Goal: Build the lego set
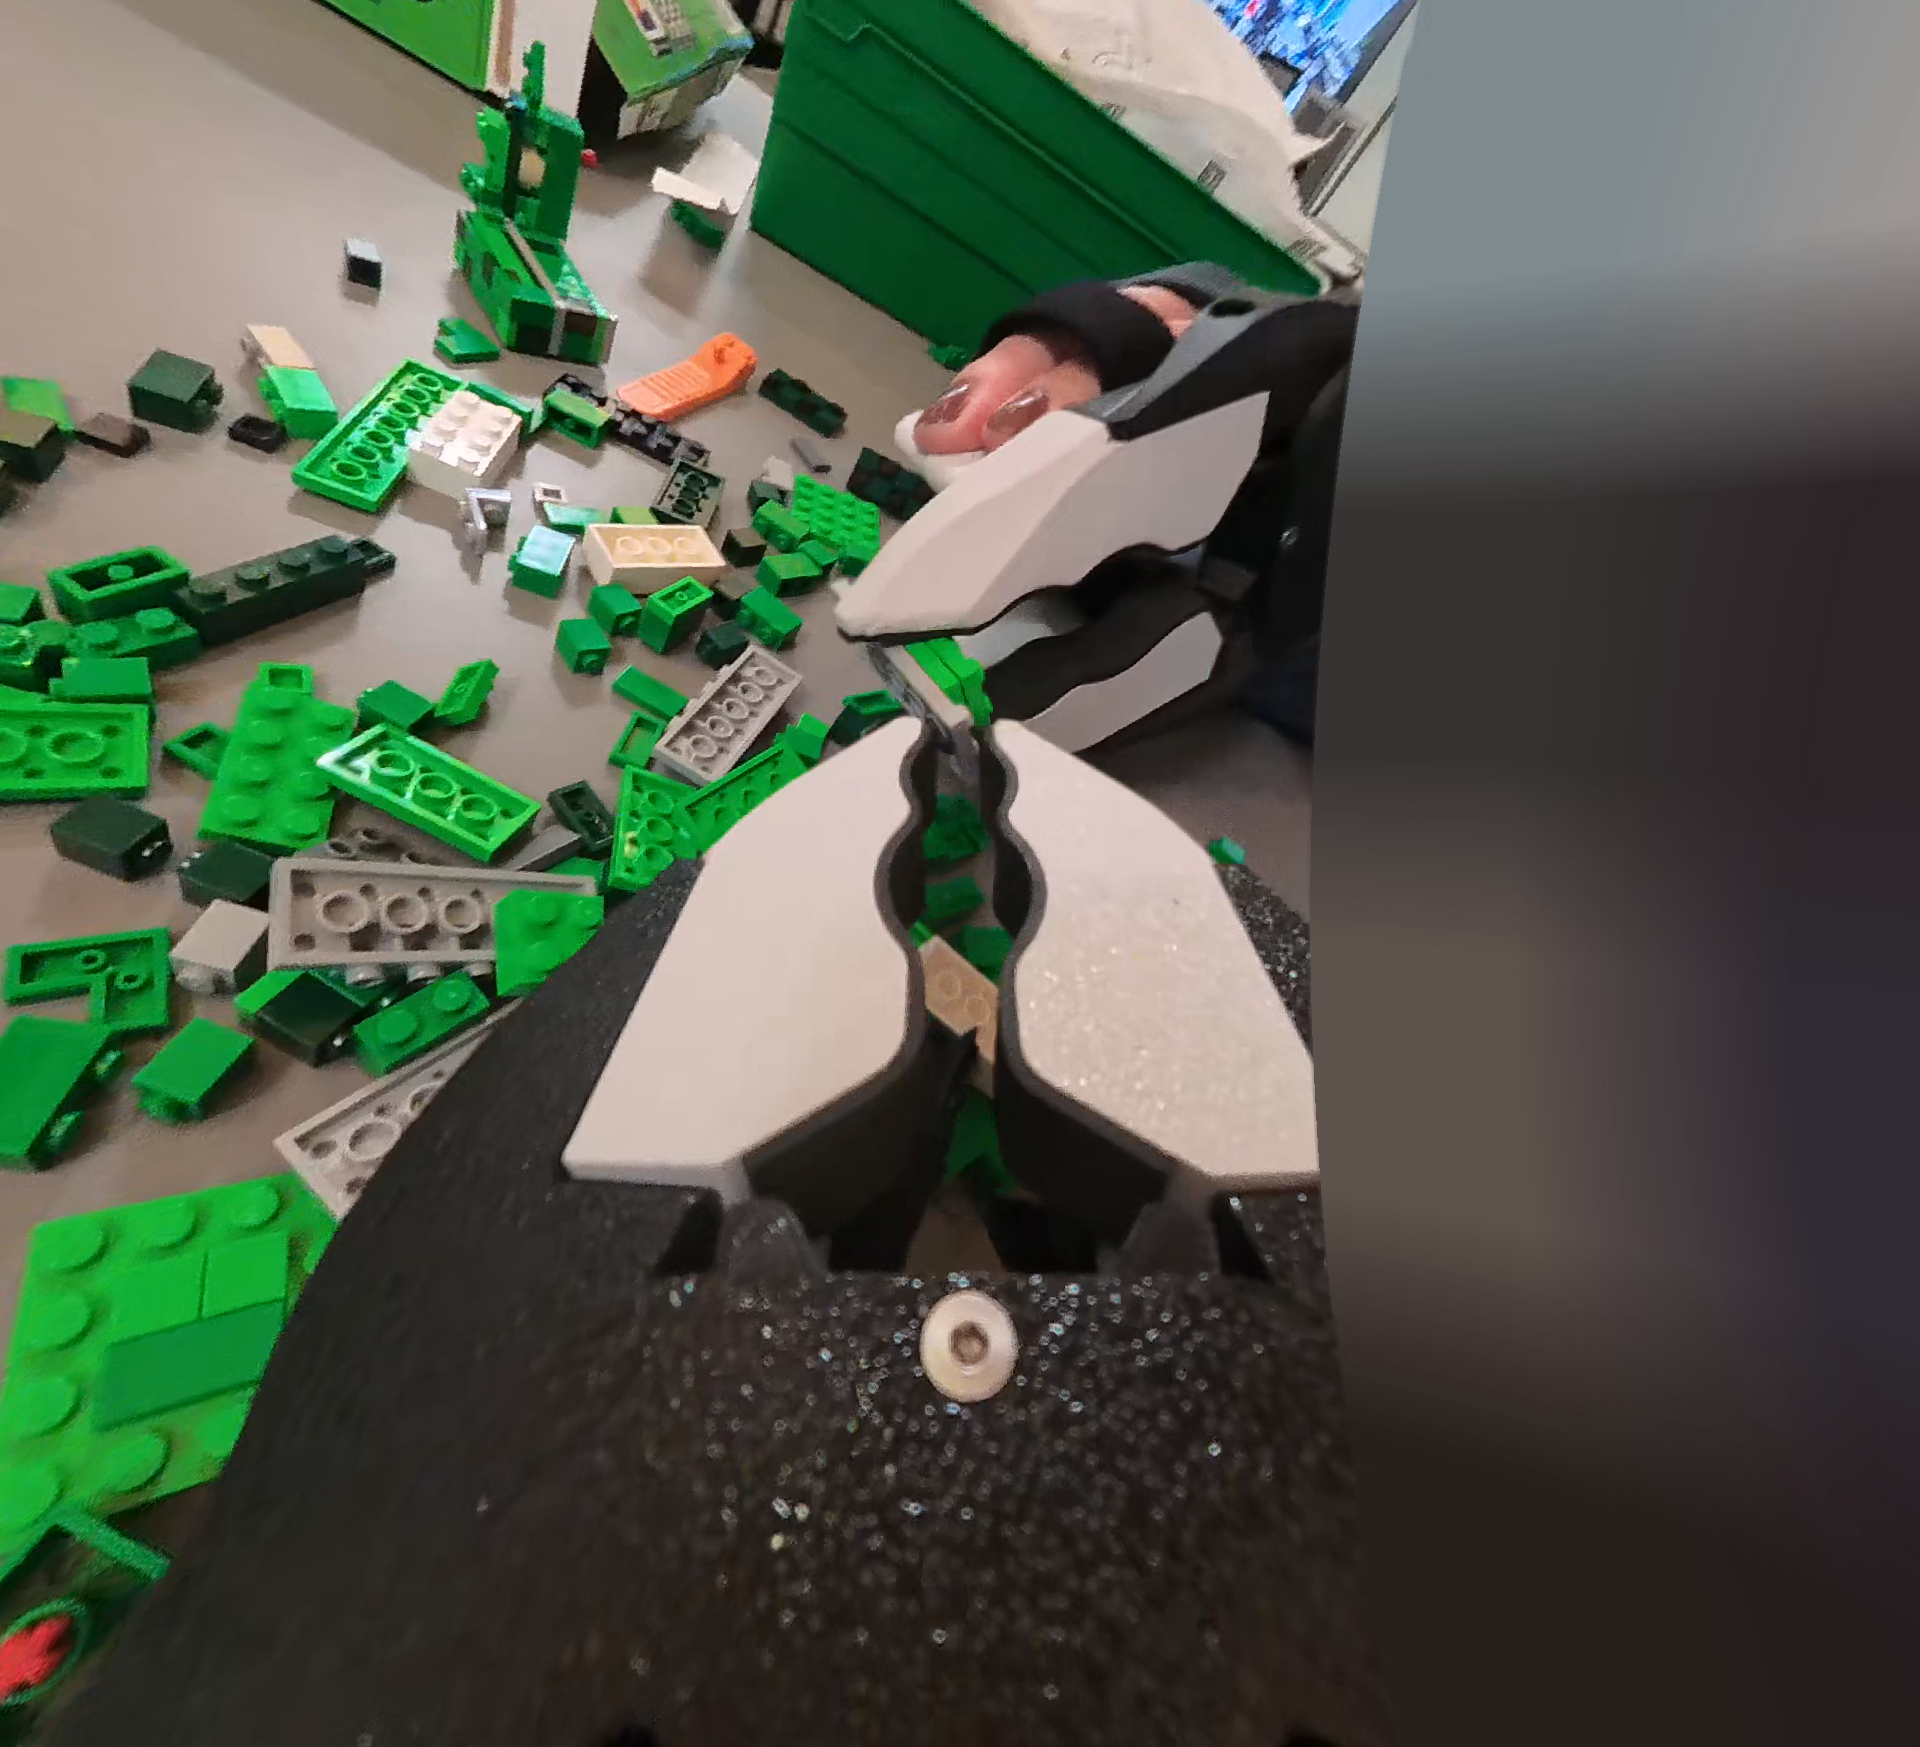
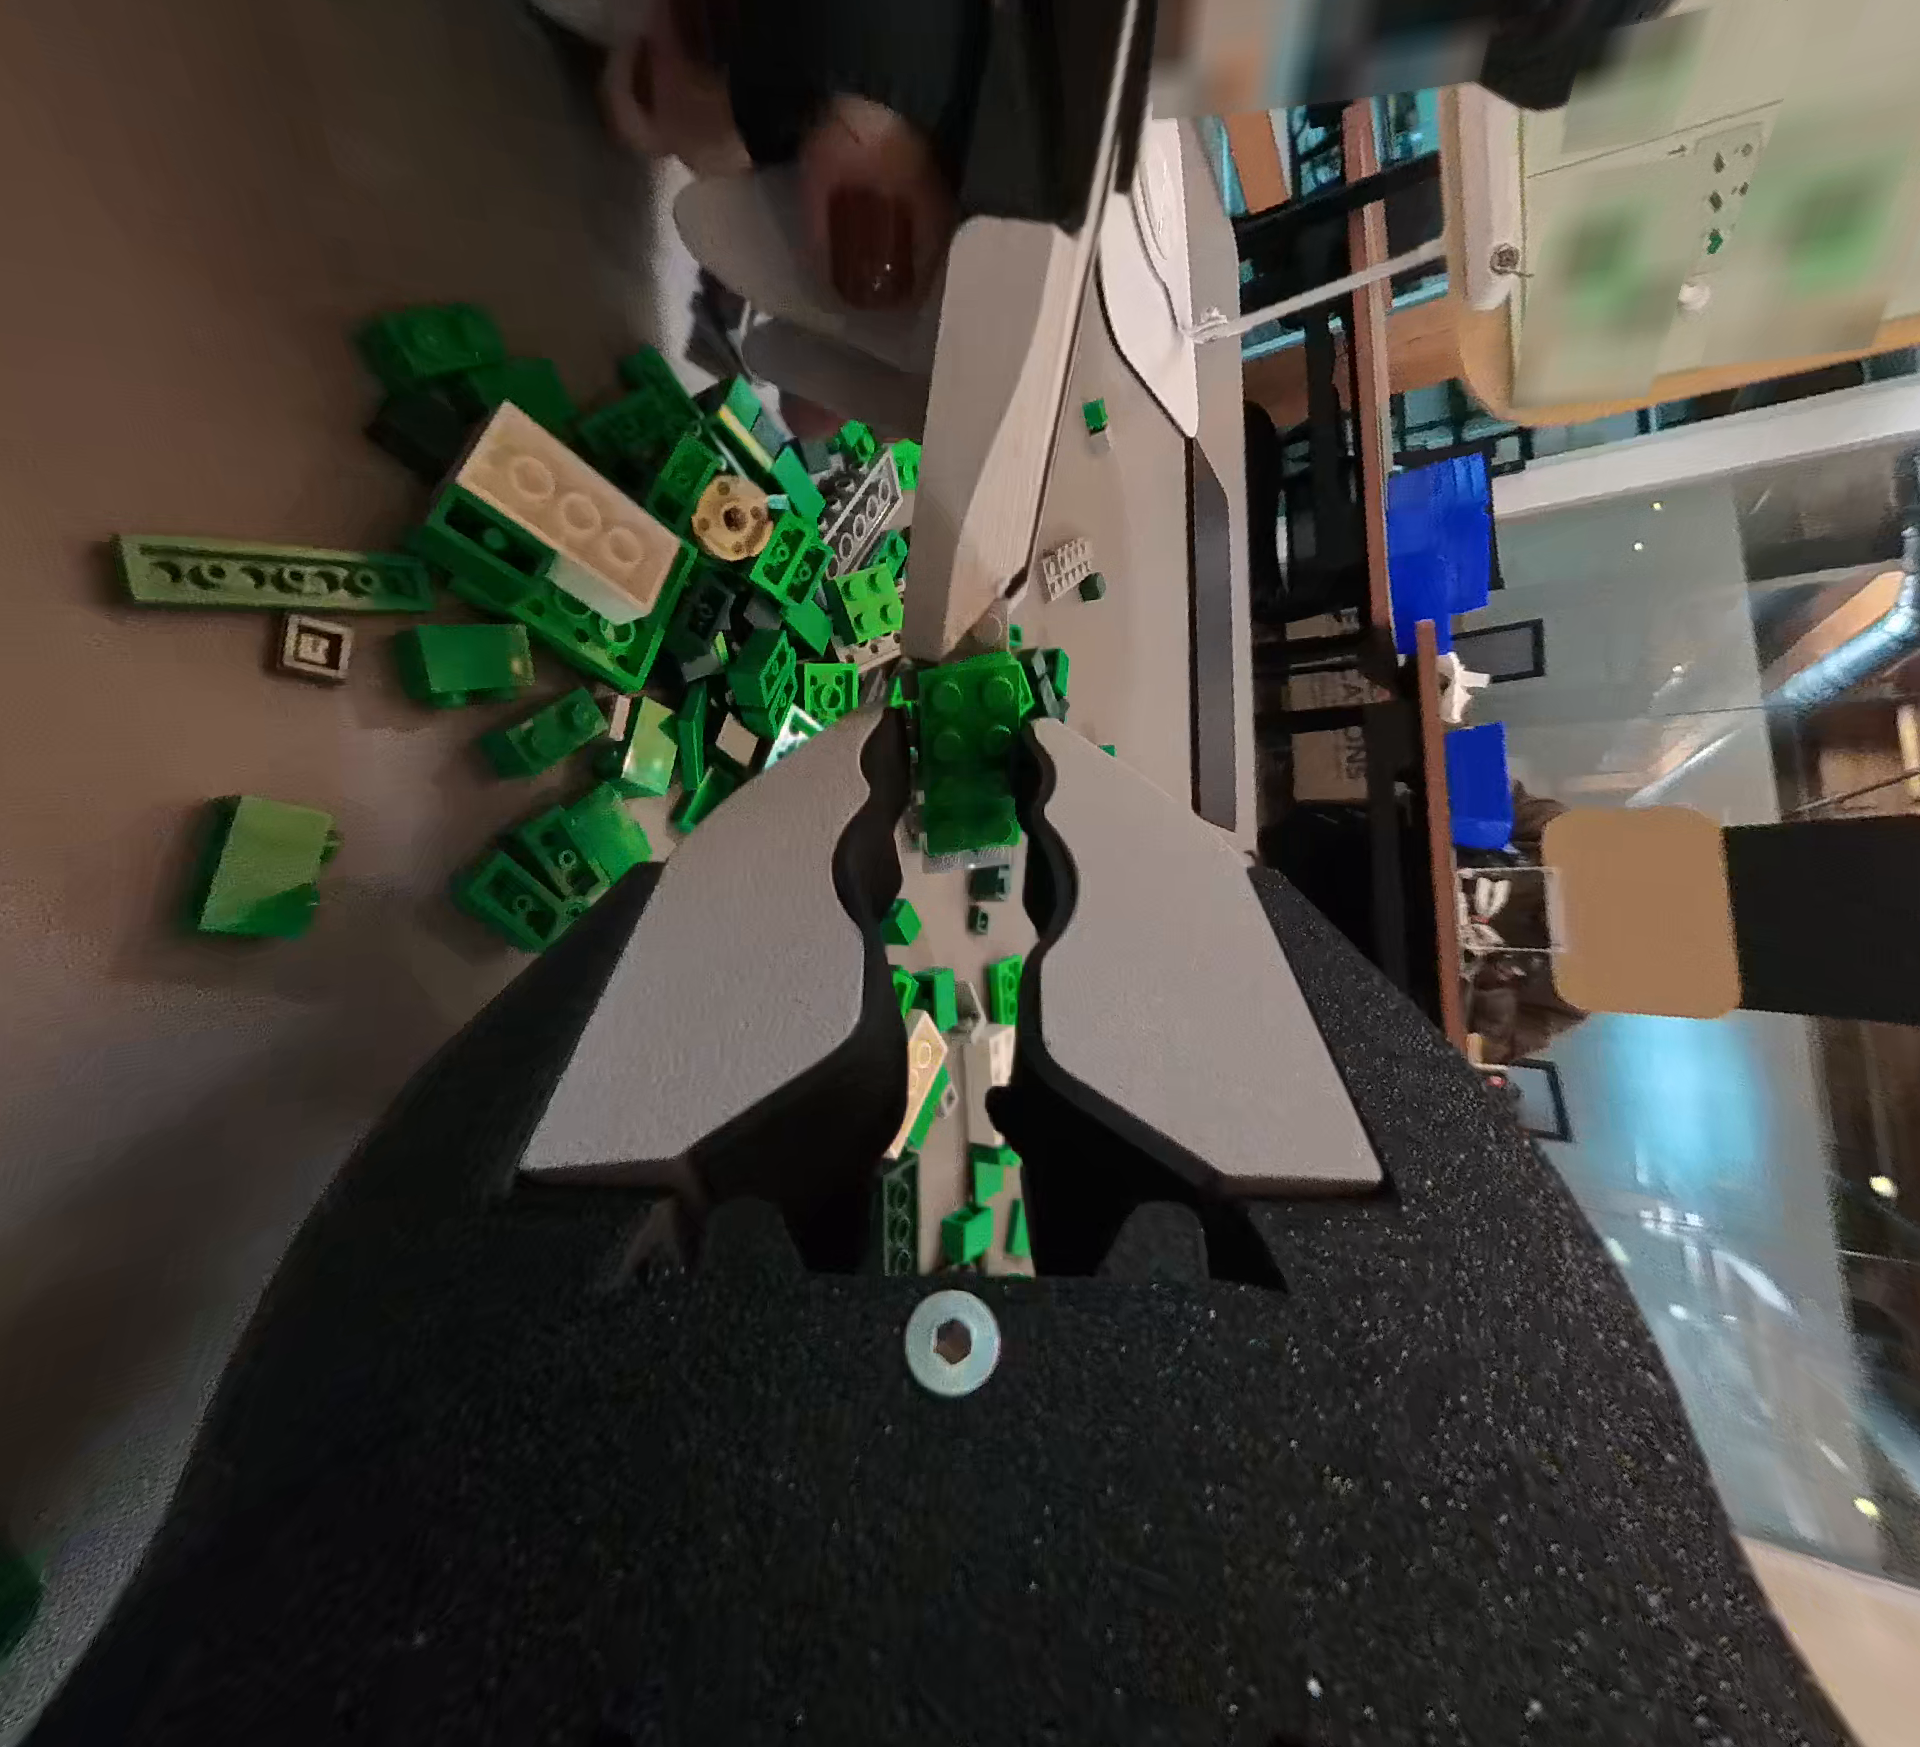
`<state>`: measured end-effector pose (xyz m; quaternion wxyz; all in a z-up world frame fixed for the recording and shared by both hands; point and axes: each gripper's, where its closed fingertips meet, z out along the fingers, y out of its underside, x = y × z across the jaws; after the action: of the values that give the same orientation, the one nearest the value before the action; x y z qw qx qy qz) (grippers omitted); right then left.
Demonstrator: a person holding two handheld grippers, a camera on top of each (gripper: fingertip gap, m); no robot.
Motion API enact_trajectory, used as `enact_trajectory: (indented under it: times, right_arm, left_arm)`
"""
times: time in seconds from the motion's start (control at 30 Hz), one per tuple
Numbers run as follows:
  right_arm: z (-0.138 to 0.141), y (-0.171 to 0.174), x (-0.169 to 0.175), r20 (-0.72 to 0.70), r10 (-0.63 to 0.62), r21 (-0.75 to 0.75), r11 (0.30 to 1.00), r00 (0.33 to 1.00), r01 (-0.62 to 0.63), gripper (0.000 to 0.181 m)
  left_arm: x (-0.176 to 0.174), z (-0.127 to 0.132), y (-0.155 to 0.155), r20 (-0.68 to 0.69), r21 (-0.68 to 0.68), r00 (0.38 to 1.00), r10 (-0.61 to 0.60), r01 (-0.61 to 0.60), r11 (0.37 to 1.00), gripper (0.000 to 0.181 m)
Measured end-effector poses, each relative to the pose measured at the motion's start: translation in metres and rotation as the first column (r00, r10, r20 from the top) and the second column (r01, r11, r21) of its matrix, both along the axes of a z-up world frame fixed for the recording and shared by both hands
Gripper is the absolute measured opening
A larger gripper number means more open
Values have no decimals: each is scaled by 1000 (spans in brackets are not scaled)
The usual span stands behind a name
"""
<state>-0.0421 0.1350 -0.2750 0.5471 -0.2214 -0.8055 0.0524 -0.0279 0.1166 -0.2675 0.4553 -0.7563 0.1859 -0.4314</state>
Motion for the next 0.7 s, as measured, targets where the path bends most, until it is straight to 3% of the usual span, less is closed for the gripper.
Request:
enact_trajectory:
  times: [0.27,0.37,0.43,0.53,0.7]
  right_arm:
    - [-3,-11,-1,32,24,36,999,999,-25,20]
    - [1,-14,3,51,36,-148,989,998,-28,19]
    - [5,-18,5,39,73,-343,938,997,-56,19]
    - [8,-23,6,14,130,-583,806,991,-98,19]
    - [8,-27,6,-18,198,-815,565,980,-129,18]
  left_arm:
    - [-1,-10,-2,-101,-38,995,8,-12,999,4]
    - [1,-3,-5,-77,6,997,-25,25,1000,5]
    - [4,3,-7,-76,57,996,-47,52,997,5]
    - [5,8,-9,-88,111,994,-60,70,991,6]
    - [4,10,-9,-122,156,991,-51,69,985,6]
